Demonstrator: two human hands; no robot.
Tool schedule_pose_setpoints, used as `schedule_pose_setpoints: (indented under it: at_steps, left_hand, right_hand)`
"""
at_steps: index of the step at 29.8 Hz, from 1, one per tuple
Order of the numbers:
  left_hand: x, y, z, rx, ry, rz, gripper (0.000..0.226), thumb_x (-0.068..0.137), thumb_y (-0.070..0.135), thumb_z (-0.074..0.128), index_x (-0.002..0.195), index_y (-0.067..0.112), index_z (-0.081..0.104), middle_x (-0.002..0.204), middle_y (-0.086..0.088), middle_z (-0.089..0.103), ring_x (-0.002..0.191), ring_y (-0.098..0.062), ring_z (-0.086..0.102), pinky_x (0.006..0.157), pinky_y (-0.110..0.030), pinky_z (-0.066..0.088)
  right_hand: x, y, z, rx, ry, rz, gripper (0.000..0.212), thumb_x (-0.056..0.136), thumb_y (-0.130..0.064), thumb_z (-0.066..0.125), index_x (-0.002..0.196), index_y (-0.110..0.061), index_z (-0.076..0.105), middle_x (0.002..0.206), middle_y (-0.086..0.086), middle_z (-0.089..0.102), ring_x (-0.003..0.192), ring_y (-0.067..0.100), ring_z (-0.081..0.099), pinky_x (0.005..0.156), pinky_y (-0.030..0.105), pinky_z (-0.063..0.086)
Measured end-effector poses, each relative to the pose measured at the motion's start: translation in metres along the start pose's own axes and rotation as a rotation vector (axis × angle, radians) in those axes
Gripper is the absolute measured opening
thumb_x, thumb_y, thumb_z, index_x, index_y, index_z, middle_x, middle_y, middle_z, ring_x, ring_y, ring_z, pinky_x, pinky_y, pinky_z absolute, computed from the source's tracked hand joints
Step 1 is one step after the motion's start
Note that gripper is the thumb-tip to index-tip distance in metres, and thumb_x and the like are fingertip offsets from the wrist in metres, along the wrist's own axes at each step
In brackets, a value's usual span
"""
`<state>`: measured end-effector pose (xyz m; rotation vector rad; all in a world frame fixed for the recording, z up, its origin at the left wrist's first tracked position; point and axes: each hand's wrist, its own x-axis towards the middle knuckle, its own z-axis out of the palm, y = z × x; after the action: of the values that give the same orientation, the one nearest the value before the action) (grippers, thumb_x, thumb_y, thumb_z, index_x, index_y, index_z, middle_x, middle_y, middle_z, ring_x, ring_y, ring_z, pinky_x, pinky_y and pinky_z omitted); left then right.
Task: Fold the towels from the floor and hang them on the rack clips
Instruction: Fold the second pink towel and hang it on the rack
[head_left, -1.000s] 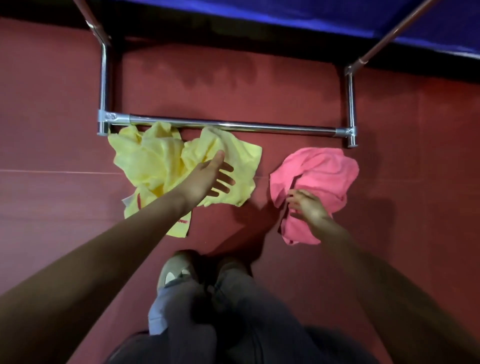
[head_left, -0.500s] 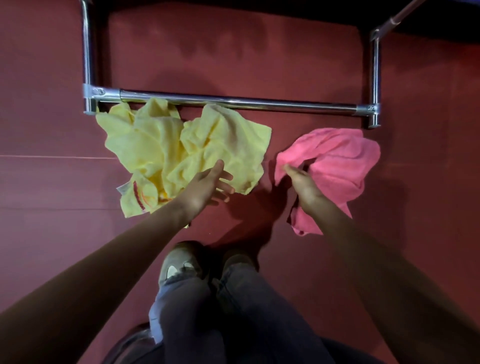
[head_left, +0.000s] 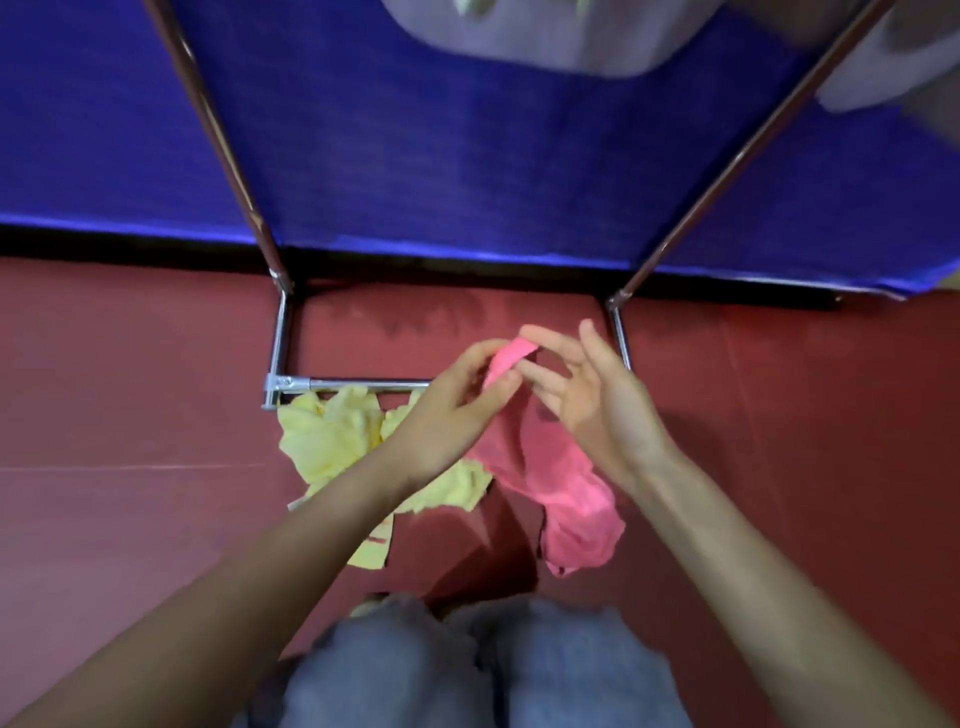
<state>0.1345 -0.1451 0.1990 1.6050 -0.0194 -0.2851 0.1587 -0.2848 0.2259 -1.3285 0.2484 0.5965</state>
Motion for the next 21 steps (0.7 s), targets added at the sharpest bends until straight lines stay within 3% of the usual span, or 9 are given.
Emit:
schedule_pose_setpoints:
  at_steps: [3, 7, 10, 11, 14, 15, 18, 21]
  left_hand:
    - [-0.022, 0.045, -0.007, 0.172, 0.113, 0.198, 0.023, 0.079, 0.027, 0.056, 0.098, 0.04, 0.052, 0.094, 0.021, 0.06, 0.086, 0.009, 0.056, 0.082, -0.011, 0.042]
    - [-0.046, 0.096, -0.02, 0.319, 0.18, 0.307, 0.023, 0.083, 0.015, 0.052, 0.101, 0.015, 0.067, 0.086, 0.012, 0.064, 0.075, 0.016, 0.055, 0.073, -0.007, 0.041]
    - [-0.061, 0.129, -0.029, 0.383, 0.121, 0.302, 0.019, 0.087, 0.016, 0.053, 0.088, 0.006, 0.069, 0.073, 0.001, 0.064, 0.065, 0.004, 0.051, 0.064, -0.015, 0.041]
    - [-0.093, 0.171, -0.03, 0.45, 0.097, 0.349, 0.02, 0.087, 0.016, 0.055, 0.084, 0.002, 0.068, 0.068, -0.001, 0.062, 0.061, 0.002, 0.048, 0.06, -0.016, 0.039]
    - [-0.102, 0.196, -0.035, 0.435, 0.028, 0.335, 0.024, 0.087, 0.015, 0.055, 0.084, -0.004, 0.069, 0.062, -0.005, 0.058, 0.052, 0.001, 0.043, 0.053, -0.016, 0.036]
    - [-0.133, 0.234, -0.032, 0.496, 0.016, 0.379, 0.025, 0.086, 0.015, 0.055, 0.082, -0.005, 0.069, 0.061, -0.005, 0.058, 0.051, 0.001, 0.042, 0.051, -0.016, 0.036]
    - [-0.143, 0.253, -0.033, 0.517, -0.039, 0.352, 0.029, 0.086, 0.019, 0.056, 0.078, -0.006, 0.068, 0.064, -0.01, 0.06, 0.058, -0.005, 0.047, 0.056, -0.022, 0.039]
    - [-0.157, 0.268, -0.03, 0.594, -0.103, 0.318, 0.03, 0.085, 0.022, 0.058, 0.078, -0.006, 0.067, 0.065, -0.011, 0.054, 0.06, -0.012, 0.043, 0.057, -0.025, 0.035]
  right_hand:
    - [-0.038, -0.039, 0.021, 0.072, -0.054, -0.057, 0.048, 0.094, -0.039, 0.02, 0.11, -0.009, 0.054, 0.137, 0.013, 0.043, 0.1, 0.013, 0.058, 0.098, 0.028, 0.039]
    - [-0.082, -0.069, 0.04, 0.084, -0.137, -0.124, 0.049, 0.094, -0.039, 0.02, 0.113, -0.005, 0.051, 0.107, 0.005, 0.06, 0.097, 0.015, 0.061, 0.101, 0.03, 0.038]
    - [-0.101, -0.077, 0.046, 0.042, -0.145, -0.156, 0.047, 0.094, -0.036, 0.023, 0.114, -0.004, 0.051, 0.107, 0.008, 0.059, 0.088, 0.012, 0.065, 0.094, 0.029, 0.044]
    - [-0.14, -0.099, 0.06, 0.004, -0.157, -0.23, 0.044, 0.095, -0.034, 0.024, 0.112, -0.004, 0.052, 0.105, 0.008, 0.06, 0.084, 0.012, 0.065, 0.091, 0.028, 0.046]
    - [-0.148, -0.103, 0.068, -0.093, -0.183, -0.319, 0.031, 0.094, -0.022, 0.031, 0.101, -0.008, 0.059, 0.09, 0.008, 0.061, 0.07, 0.009, 0.063, 0.084, 0.026, 0.049]
    - [-0.187, -0.123, 0.079, -0.171, -0.19, -0.404, 0.029, 0.094, -0.018, 0.034, 0.098, -0.01, 0.061, 0.086, 0.007, 0.06, 0.067, 0.009, 0.062, 0.083, 0.027, 0.048]
    - [-0.197, -0.129, 0.086, -0.352, -0.166, -0.542, 0.025, 0.093, -0.015, 0.04, 0.099, -0.014, 0.065, 0.082, 0.006, 0.058, 0.069, 0.012, 0.058, 0.081, 0.028, 0.048]
    - [-0.221, -0.142, 0.096, -0.442, -0.138, -0.657, 0.021, 0.089, -0.012, 0.049, 0.087, -0.022, 0.068, 0.075, -0.007, 0.064, 0.068, 0.002, 0.059, 0.075, 0.018, 0.051]
